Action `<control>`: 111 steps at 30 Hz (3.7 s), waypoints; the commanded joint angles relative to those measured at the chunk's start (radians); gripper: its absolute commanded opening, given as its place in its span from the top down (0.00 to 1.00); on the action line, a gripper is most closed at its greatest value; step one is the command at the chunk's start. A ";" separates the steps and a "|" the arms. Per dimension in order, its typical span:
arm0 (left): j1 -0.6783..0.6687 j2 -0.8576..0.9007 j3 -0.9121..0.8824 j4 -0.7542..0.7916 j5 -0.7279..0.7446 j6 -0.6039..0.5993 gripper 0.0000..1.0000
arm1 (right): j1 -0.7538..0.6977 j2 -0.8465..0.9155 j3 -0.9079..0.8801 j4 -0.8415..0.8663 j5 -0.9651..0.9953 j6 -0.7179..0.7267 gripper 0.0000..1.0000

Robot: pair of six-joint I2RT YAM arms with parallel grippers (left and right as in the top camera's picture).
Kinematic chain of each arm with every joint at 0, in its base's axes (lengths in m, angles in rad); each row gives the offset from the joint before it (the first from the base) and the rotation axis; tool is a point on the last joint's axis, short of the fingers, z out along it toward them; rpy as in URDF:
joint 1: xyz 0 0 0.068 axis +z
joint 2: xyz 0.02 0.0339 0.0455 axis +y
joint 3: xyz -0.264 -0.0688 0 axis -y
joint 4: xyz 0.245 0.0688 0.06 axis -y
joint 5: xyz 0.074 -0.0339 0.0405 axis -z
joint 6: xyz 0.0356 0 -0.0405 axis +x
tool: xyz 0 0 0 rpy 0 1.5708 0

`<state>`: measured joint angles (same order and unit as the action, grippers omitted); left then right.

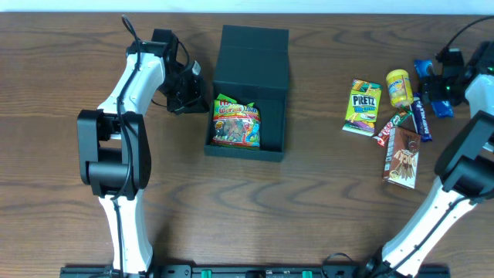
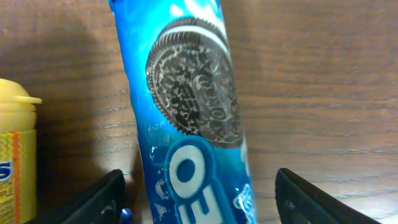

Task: Pack container
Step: 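Grasp the blue Oreo pack upright with the right gripper, then carry the Oreo pack left and lower it into the box's right side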

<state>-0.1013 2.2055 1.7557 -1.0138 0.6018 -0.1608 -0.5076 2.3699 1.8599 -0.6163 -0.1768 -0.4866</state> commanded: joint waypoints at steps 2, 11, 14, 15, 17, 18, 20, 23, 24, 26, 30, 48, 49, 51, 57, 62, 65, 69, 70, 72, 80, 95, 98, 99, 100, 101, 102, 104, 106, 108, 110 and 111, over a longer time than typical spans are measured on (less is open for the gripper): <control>-0.005 -0.014 -0.006 -0.004 -0.006 -0.004 0.93 | -0.008 0.017 -0.011 -0.002 -0.009 0.019 0.29; -0.005 -0.014 -0.006 -0.004 -0.006 -0.004 0.93 | -0.009 0.017 -0.011 -0.001 -0.007 0.023 0.51; -0.005 -0.014 -0.006 -0.004 -0.006 -0.004 0.93 | -0.009 0.017 -0.011 -0.002 -0.007 0.031 0.64; -0.005 -0.014 -0.006 -0.004 -0.006 -0.004 0.93 | -0.009 0.017 -0.011 -0.001 -0.007 0.039 0.65; -0.005 -0.014 -0.006 -0.004 -0.006 -0.004 0.93 | -0.009 0.017 -0.011 -0.001 -0.007 0.050 0.70; -0.005 -0.014 -0.006 -0.004 -0.006 -0.004 0.93 | -0.009 0.016 -0.011 -0.001 -0.007 0.064 0.72; -0.005 -0.014 -0.006 -0.005 -0.006 -0.004 0.94 | -0.009 0.014 -0.006 -0.003 -0.008 0.105 0.76; -0.004 -0.014 -0.006 -0.004 -0.006 -0.004 0.94 | -0.007 -0.001 0.022 -0.018 -0.014 0.175 0.88; -0.004 -0.014 -0.006 -0.004 -0.006 -0.004 0.94 | -0.005 -0.009 0.036 -0.029 -0.016 0.190 0.91; -0.004 -0.014 -0.006 -0.004 -0.006 -0.004 0.94 | 0.002 -0.037 0.080 -0.067 -0.016 0.211 0.99; -0.004 -0.014 -0.006 -0.003 -0.011 -0.004 0.94 | 0.036 -0.121 0.201 -0.181 -0.015 0.221 0.99; -0.004 -0.014 -0.006 -0.002 -0.036 -0.003 0.94 | 0.622 -0.306 0.271 -0.618 -0.014 0.858 0.99; -0.004 -0.014 -0.006 -0.002 -0.036 -0.003 0.94 | 0.661 -0.303 0.261 -0.620 -0.010 0.874 0.98; -0.004 -0.014 -0.006 -0.002 -0.036 -0.004 0.94 | 0.731 -0.301 0.232 -0.618 0.034 0.959 0.99; -0.004 -0.014 -0.006 0.000 -0.035 -0.004 0.94 | 0.900 -0.301 0.128 -0.614 0.207 1.268 0.98; -0.004 -0.014 -0.006 -0.010 -0.032 -0.004 0.94 | 0.985 -0.301 0.067 -0.592 0.234 1.313 0.99; -0.004 -0.014 -0.006 -0.011 -0.032 -0.004 0.94 | 1.019 -0.301 0.036 -0.575 0.261 1.334 0.98; -0.004 -0.014 -0.006 -0.012 -0.032 -0.004 0.94 | 1.042 -0.301 -0.014 -0.545 0.264 1.374 0.99; -0.004 -0.014 -0.006 -0.014 -0.032 -0.004 0.94 | 1.045 -0.301 -0.027 -0.541 0.264 1.385 0.98; -0.004 -0.014 -0.006 -0.016 -0.032 -0.003 0.94 | 1.046 -0.301 -0.048 -0.526 0.264 1.392 0.99; -0.004 -0.014 -0.006 -0.026 -0.032 0.001 0.94 | 1.046 -0.301 -0.082 -0.490 0.267 1.374 0.99; -0.004 -0.014 -0.006 -0.025 -0.032 0.003 0.94 | 1.046 -0.301 -0.082 -0.530 0.248 1.213 0.99; -0.004 -0.014 -0.006 -0.024 -0.033 0.003 0.94 | 1.046 -0.301 -0.082 -0.535 0.248 1.209 0.99; -0.004 -0.014 -0.006 -0.024 -0.033 0.003 0.94 | 1.046 -0.301 -0.082 -0.533 0.248 1.210 0.99; -0.004 -0.014 -0.006 -0.024 -0.033 0.003 0.94 | 1.046 -0.301 -0.082 -0.531 0.248 1.209 0.92; -0.004 -0.014 -0.006 -0.024 -0.033 0.003 0.94 | 1.046 -0.301 -0.082 -0.530 0.248 1.209 0.76; -0.004 -0.014 -0.006 -0.024 -0.032 0.003 0.94 | 1.046 -0.301 -0.082 -0.528 0.248 1.208 0.57; -0.004 -0.014 -0.006 -0.024 -0.032 0.003 0.94 | 1.046 -0.301 -0.082 -0.525 0.248 1.203 0.31; -0.004 -0.014 -0.006 -0.025 -0.033 0.003 0.94 | 1.045 -0.301 -0.081 -0.520 0.248 1.202 0.16; -0.004 -0.014 -0.006 -0.025 -0.033 0.003 0.94 | 1.043 -0.301 -0.081 -0.505 0.248 1.181 0.13; -0.004 -0.014 -0.006 -0.025 -0.033 0.003 0.94 | 1.037 -0.302 -0.078 -0.490 0.249 1.148 0.14; -0.004 -0.014 -0.006 -0.025 -0.033 0.003 0.94 | 1.035 -0.302 -0.073 -0.490 0.249 1.136 0.18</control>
<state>-0.1013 2.2055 1.7557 -1.0328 0.5755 -0.1604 0.5316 2.0731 1.7836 -1.1088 0.0593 0.6952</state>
